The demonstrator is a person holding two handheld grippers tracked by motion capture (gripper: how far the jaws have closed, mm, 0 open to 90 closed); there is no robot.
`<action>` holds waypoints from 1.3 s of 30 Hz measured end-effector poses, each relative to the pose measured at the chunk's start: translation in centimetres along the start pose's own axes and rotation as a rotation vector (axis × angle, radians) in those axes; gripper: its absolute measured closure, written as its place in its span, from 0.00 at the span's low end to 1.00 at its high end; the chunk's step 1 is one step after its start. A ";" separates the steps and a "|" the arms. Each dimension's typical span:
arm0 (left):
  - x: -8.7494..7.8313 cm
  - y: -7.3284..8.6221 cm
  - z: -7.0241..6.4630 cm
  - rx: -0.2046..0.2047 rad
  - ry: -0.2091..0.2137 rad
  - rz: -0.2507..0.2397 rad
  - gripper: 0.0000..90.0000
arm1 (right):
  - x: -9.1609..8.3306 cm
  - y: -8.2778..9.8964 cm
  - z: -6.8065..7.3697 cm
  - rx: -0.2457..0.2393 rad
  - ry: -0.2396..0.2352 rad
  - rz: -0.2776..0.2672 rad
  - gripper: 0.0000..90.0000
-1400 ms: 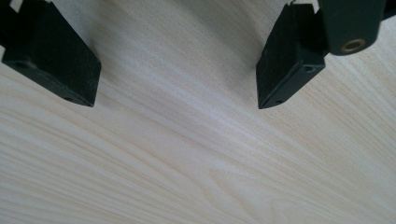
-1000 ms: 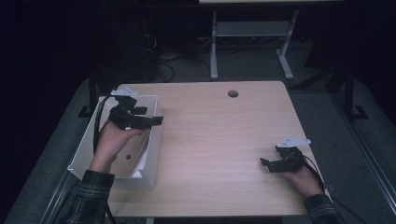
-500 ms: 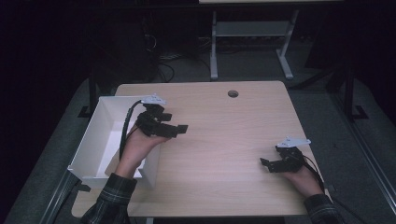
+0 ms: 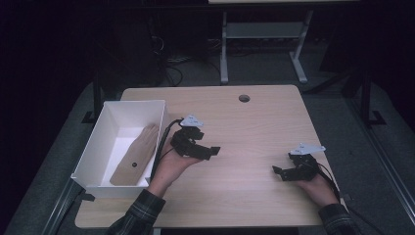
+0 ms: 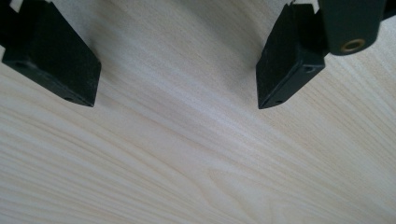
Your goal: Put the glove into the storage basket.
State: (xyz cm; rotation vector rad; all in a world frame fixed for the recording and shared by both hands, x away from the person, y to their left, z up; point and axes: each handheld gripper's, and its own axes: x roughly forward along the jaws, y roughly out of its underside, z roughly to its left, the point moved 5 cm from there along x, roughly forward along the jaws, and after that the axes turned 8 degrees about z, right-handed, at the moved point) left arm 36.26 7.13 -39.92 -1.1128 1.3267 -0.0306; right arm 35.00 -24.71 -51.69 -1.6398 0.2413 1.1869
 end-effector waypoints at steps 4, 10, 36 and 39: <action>1.5 0.7 -0.6 0.023 0.009 0.006 0.19 | 0.0 0.0 0.0 0.000 0.000 0.000 0.15; 3.7 2.2 -1.2 0.048 0.017 0.011 0.19 | 0.0 0.0 0.0 -0.001 0.000 0.000 0.15; 9.1 7.3 -0.8 0.173 -0.065 0.062 0.16 | 0.0 -0.1 0.0 -0.004 0.000 -0.005 0.15; 9.1 7.3 -0.7 0.169 -0.071 0.064 0.15 | 0.0 0.0 0.0 -0.006 0.000 -0.004 0.15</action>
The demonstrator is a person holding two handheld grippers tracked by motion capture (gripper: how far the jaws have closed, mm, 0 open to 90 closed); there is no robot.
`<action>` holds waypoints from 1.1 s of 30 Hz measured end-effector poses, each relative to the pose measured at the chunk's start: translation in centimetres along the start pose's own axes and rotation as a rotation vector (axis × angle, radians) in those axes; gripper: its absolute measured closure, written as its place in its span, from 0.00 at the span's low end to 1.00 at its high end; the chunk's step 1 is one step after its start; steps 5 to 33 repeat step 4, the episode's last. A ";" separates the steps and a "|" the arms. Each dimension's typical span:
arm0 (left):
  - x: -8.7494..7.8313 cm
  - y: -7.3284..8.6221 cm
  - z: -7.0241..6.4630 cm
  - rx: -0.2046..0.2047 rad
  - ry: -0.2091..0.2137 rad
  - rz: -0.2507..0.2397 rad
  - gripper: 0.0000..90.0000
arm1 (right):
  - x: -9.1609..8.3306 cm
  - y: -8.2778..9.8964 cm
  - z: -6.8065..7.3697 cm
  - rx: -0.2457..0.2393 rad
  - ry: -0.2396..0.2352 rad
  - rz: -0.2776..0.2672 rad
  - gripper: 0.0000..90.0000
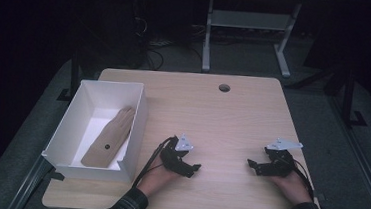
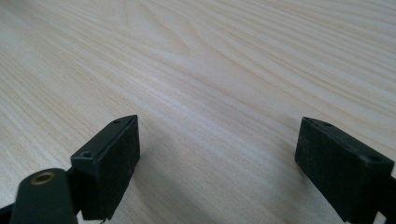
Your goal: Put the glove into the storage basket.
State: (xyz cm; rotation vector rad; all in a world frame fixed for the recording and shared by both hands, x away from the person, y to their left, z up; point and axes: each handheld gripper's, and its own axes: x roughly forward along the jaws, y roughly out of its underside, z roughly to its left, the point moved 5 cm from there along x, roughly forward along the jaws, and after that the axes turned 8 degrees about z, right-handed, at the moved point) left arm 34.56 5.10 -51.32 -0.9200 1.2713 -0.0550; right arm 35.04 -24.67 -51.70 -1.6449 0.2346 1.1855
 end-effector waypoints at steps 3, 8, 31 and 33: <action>0.0 0.0 0.0 -0.002 -0.001 0.002 0.14 | 0.0 0.0 0.0 0.000 0.000 0.000 0.15; 0.0 0.0 0.0 -0.001 -0.003 0.002 0.14 | 0.0 0.0 0.0 0.000 0.000 0.001 0.15; 0.0 0.0 0.0 -0.001 -0.003 0.002 0.14 | 0.0 0.0 0.0 0.000 0.000 0.001 0.15; 0.0 0.0 0.0 -0.001 -0.003 0.002 0.14 | 0.0 0.0 0.0 0.000 0.000 0.001 0.15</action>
